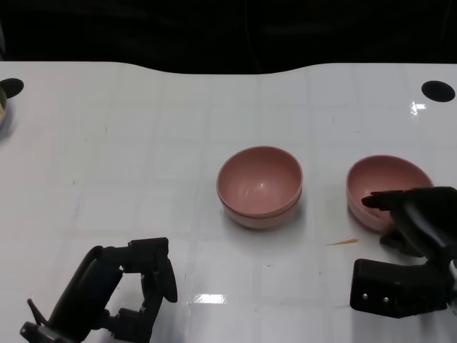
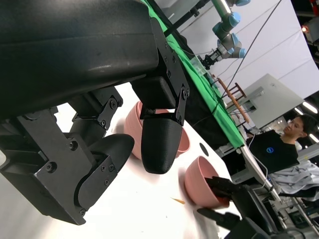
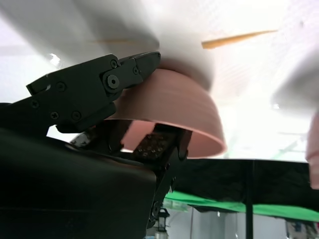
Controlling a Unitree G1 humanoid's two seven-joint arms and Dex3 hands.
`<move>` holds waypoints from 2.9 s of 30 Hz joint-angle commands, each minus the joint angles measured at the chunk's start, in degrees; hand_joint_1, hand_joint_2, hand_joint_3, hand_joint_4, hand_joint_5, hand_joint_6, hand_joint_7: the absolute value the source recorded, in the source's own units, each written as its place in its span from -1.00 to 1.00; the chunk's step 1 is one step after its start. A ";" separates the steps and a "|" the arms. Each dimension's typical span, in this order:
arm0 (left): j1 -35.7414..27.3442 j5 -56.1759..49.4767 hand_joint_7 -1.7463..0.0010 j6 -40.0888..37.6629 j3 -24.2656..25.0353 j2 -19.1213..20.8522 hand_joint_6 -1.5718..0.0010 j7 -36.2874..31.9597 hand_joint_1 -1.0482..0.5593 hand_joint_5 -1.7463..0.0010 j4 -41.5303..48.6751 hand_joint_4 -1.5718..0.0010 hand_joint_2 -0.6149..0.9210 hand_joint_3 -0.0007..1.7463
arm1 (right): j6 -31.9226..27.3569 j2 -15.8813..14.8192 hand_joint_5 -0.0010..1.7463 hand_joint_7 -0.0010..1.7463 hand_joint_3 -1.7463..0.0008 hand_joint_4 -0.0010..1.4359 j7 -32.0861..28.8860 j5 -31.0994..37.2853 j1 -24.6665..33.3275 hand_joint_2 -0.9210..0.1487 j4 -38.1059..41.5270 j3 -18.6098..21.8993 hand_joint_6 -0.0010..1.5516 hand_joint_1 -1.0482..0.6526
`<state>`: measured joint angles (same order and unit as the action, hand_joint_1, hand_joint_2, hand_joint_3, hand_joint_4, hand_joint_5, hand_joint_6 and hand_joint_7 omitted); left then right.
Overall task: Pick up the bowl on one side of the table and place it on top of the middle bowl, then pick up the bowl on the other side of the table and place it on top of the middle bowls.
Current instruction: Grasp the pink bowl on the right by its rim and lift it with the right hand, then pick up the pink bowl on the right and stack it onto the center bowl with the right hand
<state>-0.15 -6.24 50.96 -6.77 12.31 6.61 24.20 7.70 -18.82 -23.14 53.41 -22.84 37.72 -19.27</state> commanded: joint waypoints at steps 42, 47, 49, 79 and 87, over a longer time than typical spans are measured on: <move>-0.96 -1.39 -0.72 -2.07 0.47 -0.17 -0.11 0.73 0.27 -1.00 -2.71 -0.16 0.12 0.85 | 17.48 5.42 1.00 0.96 -0.41 0.39 -5.71 -5.70 -13.52 0.31 -6.79 -7.32 0.05 0.17; -0.93 -1.62 -0.70 -2.09 0.34 -0.39 -0.12 0.59 0.27 -1.00 -2.69 -0.16 0.11 0.85 | 18.44 5.79 1.00 1.00 -0.26 0.35 -3.19 -5.79 -15.01 0.14 -3.67 -8.79 0.00 0.12; -0.91 -2.15 -0.70 -2.19 0.33 -0.41 -0.13 0.36 0.26 -1.00 -2.86 -0.16 0.11 0.85 | 18.51 5.89 1.00 0.97 -0.17 0.33 -1.66 -5.72 -15.57 0.07 -2.71 -9.32 -0.01 0.12; -1.40 -2.00 -0.66 -4.06 0.31 -0.50 -0.17 1.07 0.32 -0.93 -4.48 -0.22 0.05 0.92 | 8.78 3.24 -1.00 -1.00 0.57 -0.55 16.28 -5.12 -11.04 -1.00 -13.39 -9.97 -0.58 -0.62; -1.46 -2.53 -0.65 -4.29 0.68 -0.33 -0.18 0.69 0.33 -0.95 -4.73 -0.21 0.06 0.92 | 8.00 2.82 -0.99 -0.98 0.57 -0.55 15.77 -4.64 -7.18 -1.00 -16.12 -10.50 -0.57 -0.63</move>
<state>-1.21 -8.70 46.92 -6.71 11.02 7.30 19.88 15.79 -15.09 -6.70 48.50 -31.08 22.65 -29.78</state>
